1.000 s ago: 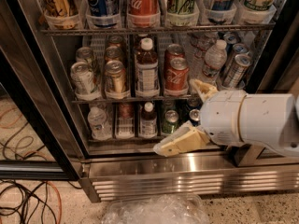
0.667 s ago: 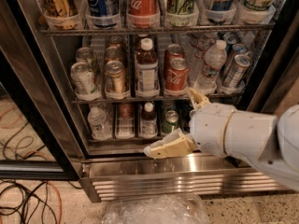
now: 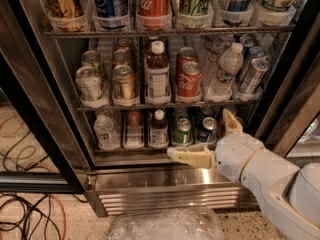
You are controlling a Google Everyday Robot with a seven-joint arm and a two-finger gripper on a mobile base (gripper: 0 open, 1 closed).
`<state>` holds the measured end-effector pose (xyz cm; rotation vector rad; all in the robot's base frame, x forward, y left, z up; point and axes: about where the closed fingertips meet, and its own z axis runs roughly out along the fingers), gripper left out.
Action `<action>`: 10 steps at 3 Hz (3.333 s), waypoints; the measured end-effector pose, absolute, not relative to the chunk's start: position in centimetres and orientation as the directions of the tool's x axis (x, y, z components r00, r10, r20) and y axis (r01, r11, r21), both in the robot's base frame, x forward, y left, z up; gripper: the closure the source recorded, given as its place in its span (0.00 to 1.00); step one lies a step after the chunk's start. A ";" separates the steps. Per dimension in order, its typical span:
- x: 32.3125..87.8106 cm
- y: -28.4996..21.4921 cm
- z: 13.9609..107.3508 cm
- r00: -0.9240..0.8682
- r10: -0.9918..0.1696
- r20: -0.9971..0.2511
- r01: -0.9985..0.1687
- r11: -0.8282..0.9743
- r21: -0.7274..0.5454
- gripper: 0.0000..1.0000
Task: Pick orange can from middle shelf of fridge
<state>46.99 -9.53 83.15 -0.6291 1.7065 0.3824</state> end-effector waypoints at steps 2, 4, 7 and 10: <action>47.3 -11.1 81.5 -0.085 -0.117 -0.989 -0.517 0.854 -0.056 0.00; 47.0 -9.7 81.5 -0.079 -0.108 -0.991 -0.534 0.844 -0.050 0.00; 46.0 -4.4 83.3 0.023 0.013 -1.000 -0.528 0.849 -0.001 0.00; 47.1 4.3 83.8 0.064 0.054 -0.997 -0.612 0.791 0.003 0.00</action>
Offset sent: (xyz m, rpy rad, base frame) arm 0.0020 -0.0275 -0.0170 0.0528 -0.0155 -0.1041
